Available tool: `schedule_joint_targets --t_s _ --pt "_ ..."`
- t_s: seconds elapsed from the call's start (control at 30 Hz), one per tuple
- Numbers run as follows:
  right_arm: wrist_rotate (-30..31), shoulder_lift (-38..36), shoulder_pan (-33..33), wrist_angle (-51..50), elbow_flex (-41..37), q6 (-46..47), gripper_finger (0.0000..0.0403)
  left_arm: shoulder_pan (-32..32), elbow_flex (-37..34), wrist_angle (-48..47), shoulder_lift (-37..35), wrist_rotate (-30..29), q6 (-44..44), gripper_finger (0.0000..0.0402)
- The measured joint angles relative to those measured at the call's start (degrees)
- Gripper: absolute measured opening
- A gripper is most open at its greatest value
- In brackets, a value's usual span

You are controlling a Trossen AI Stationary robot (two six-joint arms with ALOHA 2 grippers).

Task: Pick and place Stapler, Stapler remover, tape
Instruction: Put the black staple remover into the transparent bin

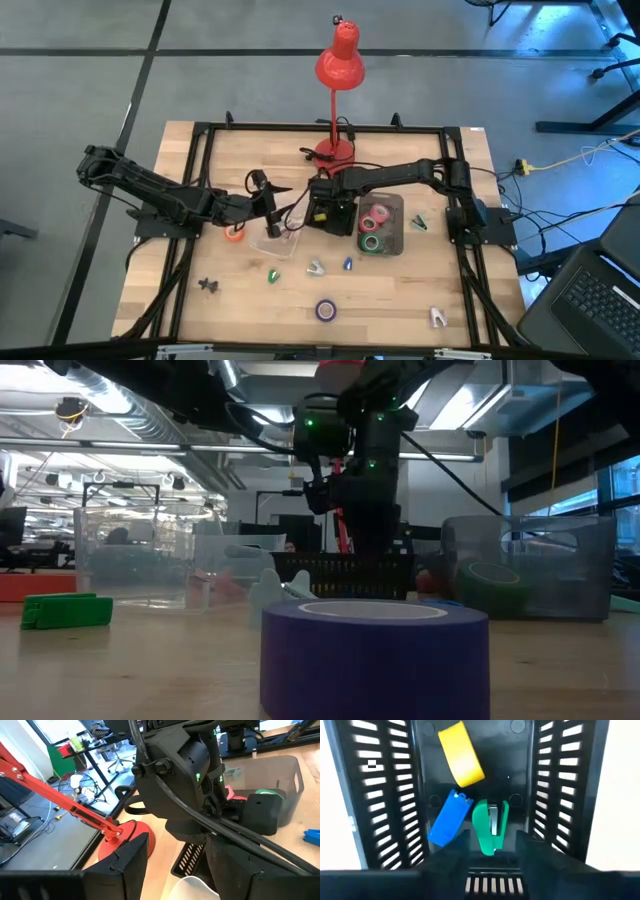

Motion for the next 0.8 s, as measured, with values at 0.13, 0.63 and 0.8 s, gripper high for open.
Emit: schedule_joint_targets --t_s 0.13,0.63,0.8 --pt "2.62 -0.28 0.93 0.21 -0.03 0.27 0.0213 -0.42 0.0 -0.41 0.0 0.02 0.0 0.0187" --pt "30.84 -23.05 18.0 -1.12 -0.04 7.05 0.0225 -8.03 0.0 -3.94 -7.79 -1.03 -2.75 0.0187" --pt "39.43 -28.33 26.99 -8.07 -0.04 13.79 0.0225 -13.4 0.0 -13.97 -13.42 -1.04 -9.99 0.0187"
